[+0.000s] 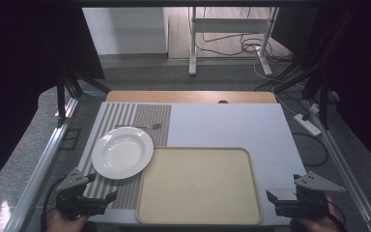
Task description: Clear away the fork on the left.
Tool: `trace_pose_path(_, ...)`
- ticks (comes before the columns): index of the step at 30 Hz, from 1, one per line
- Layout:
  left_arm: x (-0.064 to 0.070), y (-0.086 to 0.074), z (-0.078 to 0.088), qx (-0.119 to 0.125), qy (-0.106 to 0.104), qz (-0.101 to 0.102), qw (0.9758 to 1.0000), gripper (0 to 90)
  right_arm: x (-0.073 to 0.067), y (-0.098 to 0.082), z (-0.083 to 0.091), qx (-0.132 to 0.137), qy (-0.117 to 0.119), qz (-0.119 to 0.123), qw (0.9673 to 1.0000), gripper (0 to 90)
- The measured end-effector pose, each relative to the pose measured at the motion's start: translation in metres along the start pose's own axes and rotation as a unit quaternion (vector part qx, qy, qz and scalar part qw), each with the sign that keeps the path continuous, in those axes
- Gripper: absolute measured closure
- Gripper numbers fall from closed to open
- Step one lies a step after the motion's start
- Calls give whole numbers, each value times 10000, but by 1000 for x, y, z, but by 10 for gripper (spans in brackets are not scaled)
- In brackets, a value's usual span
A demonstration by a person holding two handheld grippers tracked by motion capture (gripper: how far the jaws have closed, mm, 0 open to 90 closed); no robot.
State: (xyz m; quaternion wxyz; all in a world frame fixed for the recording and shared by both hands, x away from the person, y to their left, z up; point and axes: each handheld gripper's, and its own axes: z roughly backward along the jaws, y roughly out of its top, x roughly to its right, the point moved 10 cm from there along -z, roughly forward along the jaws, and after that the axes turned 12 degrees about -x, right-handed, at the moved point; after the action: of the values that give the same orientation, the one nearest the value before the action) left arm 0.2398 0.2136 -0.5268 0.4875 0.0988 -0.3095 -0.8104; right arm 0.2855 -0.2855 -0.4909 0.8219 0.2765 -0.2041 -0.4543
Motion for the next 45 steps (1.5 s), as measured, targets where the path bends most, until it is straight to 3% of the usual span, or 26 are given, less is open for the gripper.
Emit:
trace_pose_path(15,0,0,-1,-46,-36,-2,10000,13,-1,-1,0,-28,20,8,10000,0)
trace_pose_path(31,1,0,-6,-287,-65,57,9996,0,-1,-1,-1,-63,29,56,10000,0)
trace_pose_path(45,-3,9,-11,-247,-36,10,9997,0,-2,-1,-2,-88,16,82,9999,0)
